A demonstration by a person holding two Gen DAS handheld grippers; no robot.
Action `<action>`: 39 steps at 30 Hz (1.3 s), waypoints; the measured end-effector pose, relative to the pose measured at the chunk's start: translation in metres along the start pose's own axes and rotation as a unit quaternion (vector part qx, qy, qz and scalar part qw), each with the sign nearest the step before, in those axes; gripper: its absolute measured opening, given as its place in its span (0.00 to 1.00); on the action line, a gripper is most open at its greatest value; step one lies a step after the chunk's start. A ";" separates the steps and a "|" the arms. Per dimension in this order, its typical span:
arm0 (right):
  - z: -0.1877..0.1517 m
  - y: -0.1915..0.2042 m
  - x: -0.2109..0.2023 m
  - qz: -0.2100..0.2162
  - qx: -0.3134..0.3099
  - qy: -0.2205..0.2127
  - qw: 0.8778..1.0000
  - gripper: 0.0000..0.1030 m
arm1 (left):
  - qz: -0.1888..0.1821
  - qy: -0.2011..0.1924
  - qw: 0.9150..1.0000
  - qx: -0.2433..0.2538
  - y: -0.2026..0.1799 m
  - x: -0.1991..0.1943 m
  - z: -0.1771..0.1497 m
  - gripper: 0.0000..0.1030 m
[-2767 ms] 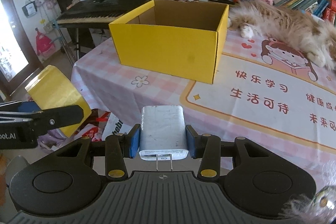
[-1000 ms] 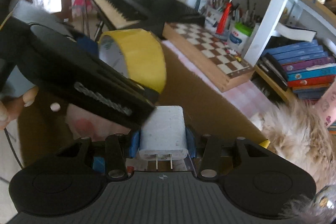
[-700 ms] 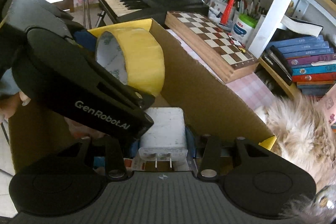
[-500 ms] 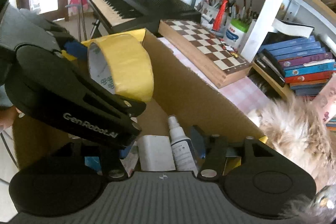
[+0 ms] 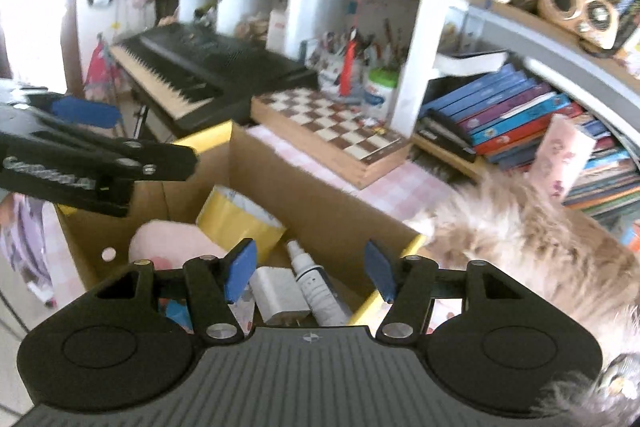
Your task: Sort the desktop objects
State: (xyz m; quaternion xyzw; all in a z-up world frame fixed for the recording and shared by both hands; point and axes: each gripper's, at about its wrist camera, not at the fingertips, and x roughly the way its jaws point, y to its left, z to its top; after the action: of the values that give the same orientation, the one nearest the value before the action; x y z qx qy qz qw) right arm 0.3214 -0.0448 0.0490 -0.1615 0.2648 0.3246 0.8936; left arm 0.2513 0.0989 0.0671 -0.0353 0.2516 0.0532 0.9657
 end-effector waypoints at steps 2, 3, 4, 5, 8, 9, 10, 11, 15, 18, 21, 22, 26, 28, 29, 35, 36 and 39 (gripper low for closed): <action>-0.001 0.000 -0.010 -0.010 0.012 -0.008 1.000 0.58 | -0.005 -0.010 1.000 0.002 -0.003 -0.011 -0.002 0.98; -0.002 0.001 -0.015 -0.015 0.017 -0.012 1.000 0.60 | -0.008 -0.014 1.000 0.003 -0.004 -0.016 -0.003 0.98; -0.003 0.002 -0.020 -0.021 0.022 -0.015 0.999 0.61 | -0.010 -0.017 1.000 0.004 -0.006 -0.021 -0.004 0.98; -0.005 0.003 -0.026 -0.028 0.026 -0.018 0.999 0.62 | -0.014 -0.020 1.000 0.005 -0.008 -0.026 -0.006 0.99; -0.012 0.008 -0.041 -0.040 0.034 -0.022 0.998 0.62 | -0.021 -0.025 0.999 0.008 -0.014 -0.039 -0.012 0.99; -0.014 0.009 -0.045 -0.044 0.036 -0.022 0.998 0.62 | -0.022 -0.025 0.999 0.009 -0.015 -0.043 -0.014 0.99; -0.017 0.010 -0.050 -0.048 0.039 -0.023 0.998 0.62 | -0.024 -0.025 0.999 0.010 -0.016 -0.047 -0.017 0.99; -0.020 0.011 -0.055 -0.053 0.042 -0.025 0.997 0.62 | -0.027 -0.026 0.999 0.010 -0.018 -0.052 -0.020 0.99; -0.035 0.015 -0.079 -0.077 0.063 -0.032 0.995 0.62 | -0.033 -0.027 0.999 0.016 -0.023 -0.068 -0.032 0.99; -0.048 0.020 -0.097 -0.098 0.081 -0.037 0.991 0.63 | -0.033 -0.029 0.999 0.023 -0.026 -0.082 -0.041 0.99; -0.061 0.024 -0.115 -0.118 0.103 -0.042 0.987 0.65 | -0.034 -0.032 0.998 0.030 -0.029 -0.096 -0.051 0.99; -0.066 0.026 -0.121 -0.124 0.110 -0.044 0.985 0.65 | -0.035 -0.032 0.998 0.031 -0.029 -0.100 -0.055 0.99; -0.086 0.035 -0.140 -0.154 0.137 -0.048 0.977 0.69 | -0.044 -0.029 0.998 0.033 -0.030 -0.115 -0.070 0.99; -0.096 0.040 -0.149 -0.167 0.148 -0.047 0.974 0.70 | -0.048 -0.026 0.998 0.033 -0.030 -0.120 -0.077 0.99; -0.102 0.043 -0.152 -0.174 0.154 -0.045 0.972 0.71 | -0.049 -0.024 0.998 0.032 -0.030 -0.123 -0.082 0.99; -0.132 0.063 -0.171 -0.210 0.180 -0.034 0.960 0.73 | -0.040 -0.014 0.999 0.020 -0.029 -0.137 -0.107 0.99; -0.137 0.066 -0.174 -0.215 0.184 -0.032 0.959 0.74 | -0.034 -0.013 0.999 0.019 -0.030 -0.139 -0.113 0.99; -0.153 0.077 -0.182 -0.230 0.195 -0.023 0.953 0.75 | -0.027 -0.005 0.999 0.019 -0.030 -0.145 -0.128 0.99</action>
State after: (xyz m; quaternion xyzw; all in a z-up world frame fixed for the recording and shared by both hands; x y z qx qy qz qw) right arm 0.0957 -0.1482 0.0213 -0.0329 0.2579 0.0554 0.9640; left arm 0.0679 0.0444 0.0276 -0.0236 0.2463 0.0224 0.9686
